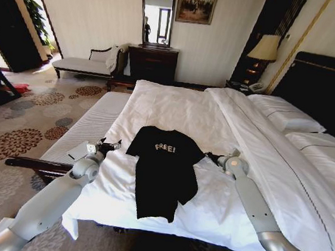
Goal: Fold the clothes on the bed.
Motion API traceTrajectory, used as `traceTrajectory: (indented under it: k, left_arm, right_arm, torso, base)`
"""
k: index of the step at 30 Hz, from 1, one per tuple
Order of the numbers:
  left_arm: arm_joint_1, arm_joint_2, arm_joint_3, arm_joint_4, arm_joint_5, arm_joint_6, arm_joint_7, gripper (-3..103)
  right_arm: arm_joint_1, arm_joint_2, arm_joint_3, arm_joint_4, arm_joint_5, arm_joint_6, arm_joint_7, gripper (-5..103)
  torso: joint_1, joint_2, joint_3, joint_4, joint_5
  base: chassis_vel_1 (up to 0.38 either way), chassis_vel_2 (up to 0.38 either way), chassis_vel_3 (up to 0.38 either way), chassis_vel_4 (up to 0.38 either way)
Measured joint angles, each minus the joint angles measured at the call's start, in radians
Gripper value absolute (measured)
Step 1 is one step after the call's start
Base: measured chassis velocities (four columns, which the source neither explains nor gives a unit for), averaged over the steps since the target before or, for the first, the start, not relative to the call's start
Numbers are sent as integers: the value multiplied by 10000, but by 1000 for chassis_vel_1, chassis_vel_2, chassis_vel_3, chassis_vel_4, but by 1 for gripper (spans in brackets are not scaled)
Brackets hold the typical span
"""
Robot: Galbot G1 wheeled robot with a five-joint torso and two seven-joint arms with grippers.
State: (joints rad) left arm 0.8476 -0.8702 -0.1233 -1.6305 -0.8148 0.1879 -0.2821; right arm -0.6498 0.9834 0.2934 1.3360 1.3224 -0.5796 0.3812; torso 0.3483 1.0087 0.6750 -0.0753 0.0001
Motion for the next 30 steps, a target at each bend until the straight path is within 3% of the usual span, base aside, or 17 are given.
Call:
traceTrajectory:
  k: [18, 30]
  left_arm:
    - [245, 14, -160, -224, -7, 0, 17, 100]
    - [290, 2, -193, -226, -4, 0, 51, 100]
  right_arm:
    - [1598, -567, -1496, -1764, -906, 427, -1139, 0]
    - [2183, -584, -2108, -2498, -1196, 491, -1332, 0]
  torso:
    - [1, -1, 0, 1, 0]
    - [1, 0, 1, -1, -1]
  base:
    - [0, 0, 0, 0]
    - [0, 0, 0, 0]
